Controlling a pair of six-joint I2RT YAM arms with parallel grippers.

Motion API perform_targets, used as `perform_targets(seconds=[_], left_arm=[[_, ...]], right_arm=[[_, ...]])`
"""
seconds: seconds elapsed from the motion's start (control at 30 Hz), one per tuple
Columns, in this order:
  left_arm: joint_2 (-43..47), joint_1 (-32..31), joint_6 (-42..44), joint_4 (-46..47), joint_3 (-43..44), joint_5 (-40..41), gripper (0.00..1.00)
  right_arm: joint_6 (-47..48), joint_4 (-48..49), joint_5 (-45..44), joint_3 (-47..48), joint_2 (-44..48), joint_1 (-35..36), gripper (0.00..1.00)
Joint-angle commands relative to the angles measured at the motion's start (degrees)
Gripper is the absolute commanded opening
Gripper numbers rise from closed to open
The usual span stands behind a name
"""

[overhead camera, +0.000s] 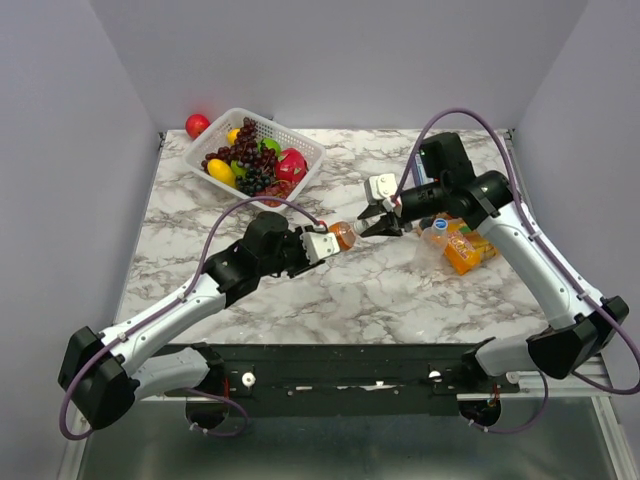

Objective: Screw on the bottle caps

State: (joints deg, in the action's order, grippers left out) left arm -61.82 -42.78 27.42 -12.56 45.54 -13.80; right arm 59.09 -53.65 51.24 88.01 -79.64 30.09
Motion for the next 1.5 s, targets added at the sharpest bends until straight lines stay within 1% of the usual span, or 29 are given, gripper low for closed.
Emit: perform_targets(seconds=[0.0, 0.03, 0.1, 0.13, 0.2, 0.23, 0.3, 0.33, 0.4, 0.43, 0.53, 0.6, 0.67, 0.7, 0.77, 0.8, 0.83, 0.87, 0.9, 0.93, 1.0, 1.03, 1.1, 1.13, 1.2, 1.27, 1.33, 1.47], left_arm=[[1.4, 0.6, -1.2, 3.1, 0.1, -2.4, 0.00], [1.3, 0.5, -1.3, 3.8, 0.0, -2.1, 0.00], [1.2, 0.5, -1.1, 4.2, -0.2, -1.9, 0.00], [0.9, 0.5, -1.2, 4.6, -0.3, -1.6, 0.00], [0.4, 0.5, -1.6, 5.2, -0.8, 0.1, 0.00], [0.5, 0.4, -2.0, 6.7, -1.2, 0.7, 0.00], [0.3, -0.2, -3.0, 8.9, -2.5, 3.2, 0.00], [0.1, -1.2, -3.9, 11.5, -2.9, 6.6, 0.00], [-0.6, -2.2, -4.1, 12.3, -3.4, 9.3, 0.00], [-0.7, -3.1, -4.7, 15.1, -3.4, 11.9, 0.00], [-1.2, -3.4, -6.5, 16.7, -3.1, 13.4, 0.00], [-1.5, -3.5, -8.2, 16.9, -2.6, 13.4, 0.00], [-1.5, -3.5, -9.0, 17.1, -2.9, 13.4, 0.00], [-1.1, -3.5, -9.5, 17.1, -3.0, 13.5, 0.25], [-0.9, -3.5, -9.5, 15.9, -3.1, 12.8, 0.66], [-0.3, -3.4, -9.9, 15.5, -3.5, 11.8, 0.98], [0.1, -3.4, -9.8, 14.1, -3.8, 11.3, 0.99], [0.6, -3.4, -9.8, 13.2, -4.1, 10.6, 0.99], [1.2, -3.1, -9.3, 11.7, -4.2, 7.7, 0.99], [1.4, -3.0, -8.3, 8.0, -4.2, 7.0, 0.99], [2.7, -2.8, -7.1, 4.6, -4.3, 5.1, 0.99], [3.2, -2.3, -5.9, 0.6, -4.4, 4.1, 0.99], [4.9, -1.3, -4.9, -3.0, -4.8, 3.3, 0.99], [5.7, -0.2, -4.4, -6.2, -5.2, 3.4, 0.99], [7.8, 1.4, -3.9, -8.8, -6.0, 3.5, 0.99], [9.1, 4.1, -3.5, -11.4, -6.4, 2.4, 0.99], [10.6, 5.1, -3.7, -11.6, -7.0, 3.0, 0.99], [10.4, 5.7, -5.0, -10.6, -7.2, 5.0, 0.99]], right_arm=[[-2.5, -0.9, -0.8, 1.8, -1.2, 0.1, 0.31], [-4.4, -0.9, -0.5, 2.2, -1.7, 0.1, 0.24], [-6.9, -0.9, 0.3, 3.7, -2.4, 0.1, 0.16], [-10.4, -0.8, 0.6, 4.4, -3.4, 0.1, 0.11], [-14.7, -0.8, 1.5, 7.2, -4.6, 0.1, 0.07], [-21.1, -0.3, 1.6, 8.3, -5.4, 0.1, 0.06], [-28.3, 0.2, 1.4, 11.0, -8.6, 0.1, 0.05], [-36.0, 0.6, 0.9, 13.3, -9.7, 0.1, 0.03], [-43.1, 3.8, -1.2, 13.8, -10.9, 0.1, 0.00], [-48.1, 4.7, -1.8, 13.3, -11.0, 0.1, 0.00], [-54.6, 5.3, -2.8, 14.4, -12.1, 0.1, 0.01], [-55.7, 5.3, -3.5, 15.4, -12.6, 0.1, 0.00], [-54.8, 5.1, -4.3, 16.1, -12.6, 0.1, 0.00], [-53.5, 4.0, -6.0, 16.4, -12.6, 0.1, 0.00], [-47.9, 2.2, -7.8, 17.2, -12.6, 0.1, 0.00], [-45.7, -0.2, -9.7, 18.5, -12.7, 0.1, 0.00], [-40.6, -1.6, -10.4, 19.1, -12.8, 0.1, 0.01], [-37.7, -3.3, -11.2, 19.7, -13.0, 0.1, 0.01], [-35.3, -6.3, -13.2, 21.0, -13.0, 0.1, 0.00], [-30.6, -7.8, -14.1, 21.6, -13.2, 0.1, 0.00], [-26.0, -13.2, -17.0, 23.6, -14.4, 0.1, 0.00], [-23.0, -14.6, -18.4, 25.7, -14.9, 0.1, 0.01], [-18.8, -19.8, -22.4, 27.8, -16.9, 0.1, 0.00], [-16.2, -21.1, -23.8, 29.7, -17.7, 0.1, 0.00], [-13.3, -25.5, -27.4, 31.4, -19.9, 0.1, 0.00], [-10.7, -27.3, -29.3, 31.3, -20.7, 0.1, 0.00], [-9.7, -28.2, -31.6, 29.9, -21.3, 0.1, 0.00], [-9.3, -27.5, -33.7, 27.5, -22.0, 0.1, 0.01]])
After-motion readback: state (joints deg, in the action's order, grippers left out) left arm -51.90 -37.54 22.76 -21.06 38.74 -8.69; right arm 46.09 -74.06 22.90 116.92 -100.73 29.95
